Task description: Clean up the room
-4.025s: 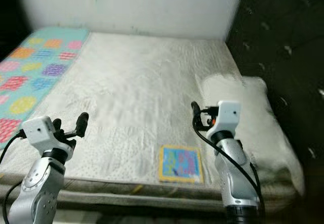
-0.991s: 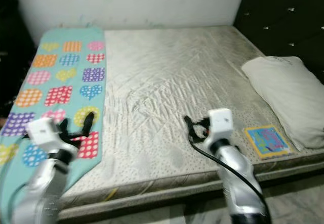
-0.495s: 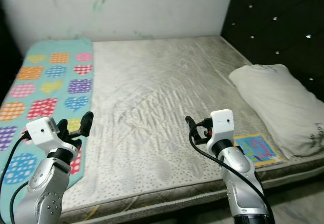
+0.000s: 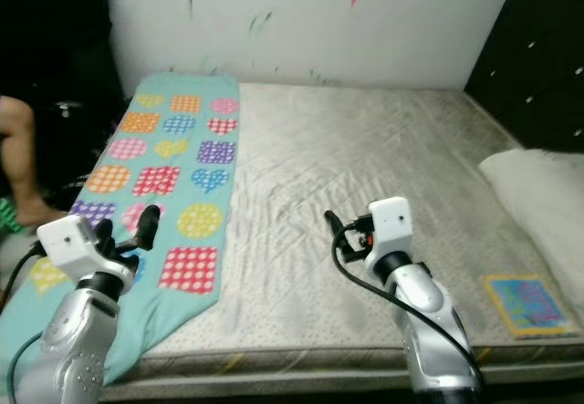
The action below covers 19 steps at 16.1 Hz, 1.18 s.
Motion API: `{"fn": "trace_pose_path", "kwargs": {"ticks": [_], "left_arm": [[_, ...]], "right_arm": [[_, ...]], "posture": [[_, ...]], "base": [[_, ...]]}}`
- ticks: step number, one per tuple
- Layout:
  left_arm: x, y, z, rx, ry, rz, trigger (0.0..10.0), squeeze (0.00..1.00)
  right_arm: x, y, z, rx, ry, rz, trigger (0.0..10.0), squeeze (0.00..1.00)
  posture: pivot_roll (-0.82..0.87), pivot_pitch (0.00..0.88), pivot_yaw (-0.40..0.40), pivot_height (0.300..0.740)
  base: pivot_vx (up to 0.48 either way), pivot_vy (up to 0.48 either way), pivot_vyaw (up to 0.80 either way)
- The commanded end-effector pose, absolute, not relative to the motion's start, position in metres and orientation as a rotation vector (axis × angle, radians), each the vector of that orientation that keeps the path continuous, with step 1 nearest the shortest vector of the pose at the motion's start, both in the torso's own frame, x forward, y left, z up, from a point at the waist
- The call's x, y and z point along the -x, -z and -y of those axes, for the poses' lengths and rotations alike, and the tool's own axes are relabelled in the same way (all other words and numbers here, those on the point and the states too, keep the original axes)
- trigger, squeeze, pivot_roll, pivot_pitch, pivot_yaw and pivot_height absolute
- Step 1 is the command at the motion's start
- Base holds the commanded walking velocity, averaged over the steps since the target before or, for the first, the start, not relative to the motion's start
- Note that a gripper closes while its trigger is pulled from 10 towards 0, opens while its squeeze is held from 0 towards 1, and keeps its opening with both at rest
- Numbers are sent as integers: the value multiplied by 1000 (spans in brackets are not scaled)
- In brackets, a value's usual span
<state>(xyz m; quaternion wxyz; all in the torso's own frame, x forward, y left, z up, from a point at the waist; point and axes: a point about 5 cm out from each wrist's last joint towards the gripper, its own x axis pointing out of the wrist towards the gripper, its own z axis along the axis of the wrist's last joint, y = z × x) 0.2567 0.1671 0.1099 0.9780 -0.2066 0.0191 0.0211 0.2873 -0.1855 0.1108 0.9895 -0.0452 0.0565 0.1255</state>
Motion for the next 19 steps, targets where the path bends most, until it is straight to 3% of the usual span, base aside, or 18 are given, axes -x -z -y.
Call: {"fn": "trace_pose_path", "kwargs": {"ticks": [1,11,19], "left_arm": [[-257,-112,-169,399,-48,-35,10000,0],[-255,-111,-170,410,-63,-42,10000,0],[-253,-116,-167,431,-14,-5,10000,0]], "right_arm": [[-290,-113,184,88,-252,-109,10000,0],[-288,-110,185,104,-264,-129,10000,0],[-287,-111,187,144,-260,-120,10000,0]], "posture": [[-50,0,-32,740],[-53,0,-35,740],[-57,2,-35,740]], "base": [[0,480,0],[0,480,0],[31,0,0]]}}
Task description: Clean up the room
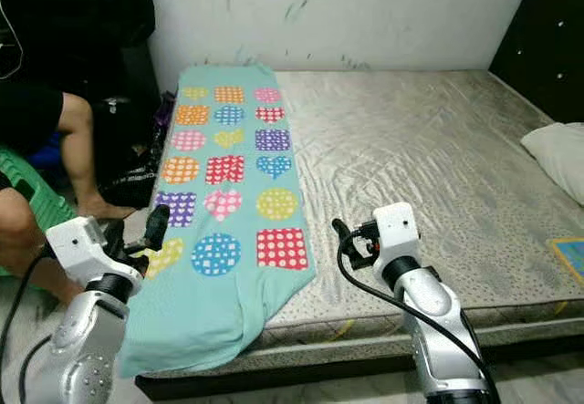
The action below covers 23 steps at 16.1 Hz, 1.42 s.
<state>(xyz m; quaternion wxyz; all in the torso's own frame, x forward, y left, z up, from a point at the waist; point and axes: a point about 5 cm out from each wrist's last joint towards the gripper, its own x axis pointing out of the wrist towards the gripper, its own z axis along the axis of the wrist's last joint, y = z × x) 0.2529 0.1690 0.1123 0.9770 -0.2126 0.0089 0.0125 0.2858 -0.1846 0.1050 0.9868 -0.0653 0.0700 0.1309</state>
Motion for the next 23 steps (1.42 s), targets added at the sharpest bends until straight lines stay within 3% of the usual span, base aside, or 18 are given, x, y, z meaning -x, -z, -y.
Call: {"fn": "trace_pose_path", "kwargs": {"ticks": [1,11,16,23], "left_arm": [[-253,-116,-166,432,-11,-4,10000,0],[-253,-116,-166,427,-4,-11,10000,0],[-254,-109,-170,434,-60,-51,10000,0],[-253,-111,-169,440,-56,-49,10000,0]], "right_arm": [[-288,-110,187,136,-255,-125,10000,0],[-289,-109,189,148,-235,-128,10000,0],[-289,-106,195,161,-212,-142,10000,0],[-291,-107,196,169,-209,-143,10000,0]], "posture": [[-57,2,-35,740],[-55,3,-33,740],[-53,1,-33,740],[-53,7,-37,740]], "base": [[277,0,0],[321,0,0],[0,0,0],[0,480,0]]}}
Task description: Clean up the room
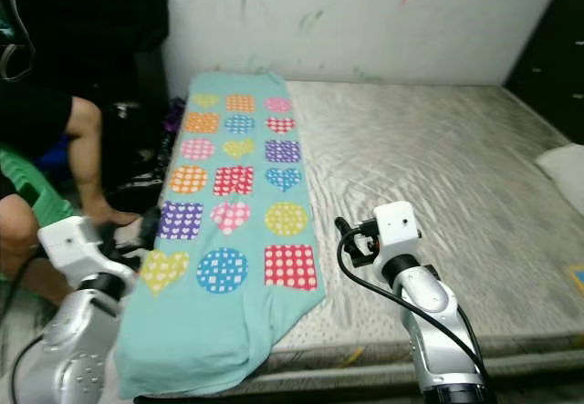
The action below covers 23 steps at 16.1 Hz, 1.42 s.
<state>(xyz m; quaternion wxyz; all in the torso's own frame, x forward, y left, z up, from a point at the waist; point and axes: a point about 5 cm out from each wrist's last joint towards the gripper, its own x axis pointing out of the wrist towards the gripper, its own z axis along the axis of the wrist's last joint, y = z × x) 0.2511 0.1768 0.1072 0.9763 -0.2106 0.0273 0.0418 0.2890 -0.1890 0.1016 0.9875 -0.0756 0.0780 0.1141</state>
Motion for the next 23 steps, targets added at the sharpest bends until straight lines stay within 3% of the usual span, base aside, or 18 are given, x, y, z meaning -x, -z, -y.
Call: {"fn": "trace_pose_path", "kwargs": {"ticks": [1,7,13,21,23], "left_arm": [[-253,-111,-169,442,-59,-50,10000,0],[-251,-110,-170,445,-70,-59,10000,0],[-250,-112,-172,438,-58,-48,10000,0],[-248,-113,-177,419,-69,-55,10000,0],[-247,-115,-178,409,-61,-47,10000,0]], "right_arm": [[-291,-107,196,170,-207,-144,10000,0],[-290,-104,199,184,-198,-167,10000,0],[-291,-105,199,147,-164,-168,10000,0],[-287,-101,204,154,-130,-192,10000,0],[-288,-102,203,153,-132,-181,10000,0]], "posture": [[-53,10,-37,740],[-53,23,-39,740],[-49,33,-31,740],[-42,57,-24,740],[-38,61,-19,740]], "base": [[0,480,0],[0,480,0],[0,0,0],[0,0,-800],[0,0,0]]}}
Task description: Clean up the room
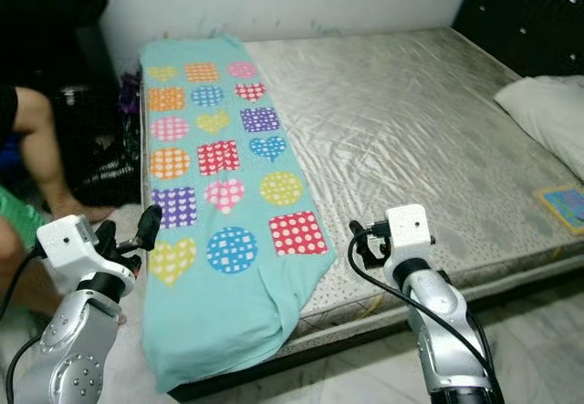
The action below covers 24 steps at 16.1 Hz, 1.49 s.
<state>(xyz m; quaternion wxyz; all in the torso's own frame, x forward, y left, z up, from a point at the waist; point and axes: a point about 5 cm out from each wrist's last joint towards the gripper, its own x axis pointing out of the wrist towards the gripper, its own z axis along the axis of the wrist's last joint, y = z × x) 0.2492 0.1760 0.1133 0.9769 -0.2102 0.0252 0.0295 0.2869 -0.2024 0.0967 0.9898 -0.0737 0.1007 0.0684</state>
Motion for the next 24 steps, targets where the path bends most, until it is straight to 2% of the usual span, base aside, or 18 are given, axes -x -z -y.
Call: {"fn": "trace_pose_path", "kwargs": {"ticks": [1,12,21,24], "left_arm": [[-247,-116,-178,410,-53,-44,10000,0],[-246,-116,-175,419,-30,-48,10000,0],[-246,-116,-172,422,-20,-60,10000,0],[-245,-115,-172,421,-23,-62,10000,0]], "right_arm": [[-288,-102,202,149,-131,-181,10000,0],[-288,-101,205,159,-120,-187,10000,0],[-288,-100,210,157,-98,-191,10000,0],[-289,-100,209,159,-101,-189,10000,0]], "posture": [[-37,62,-18,740],[-36,65,-20,740],[-38,73,-15,740],[-37,75,-15,740]], "base": [[0,0,0],[44,0,0],[0,0,-708],[0,0,0]]}}
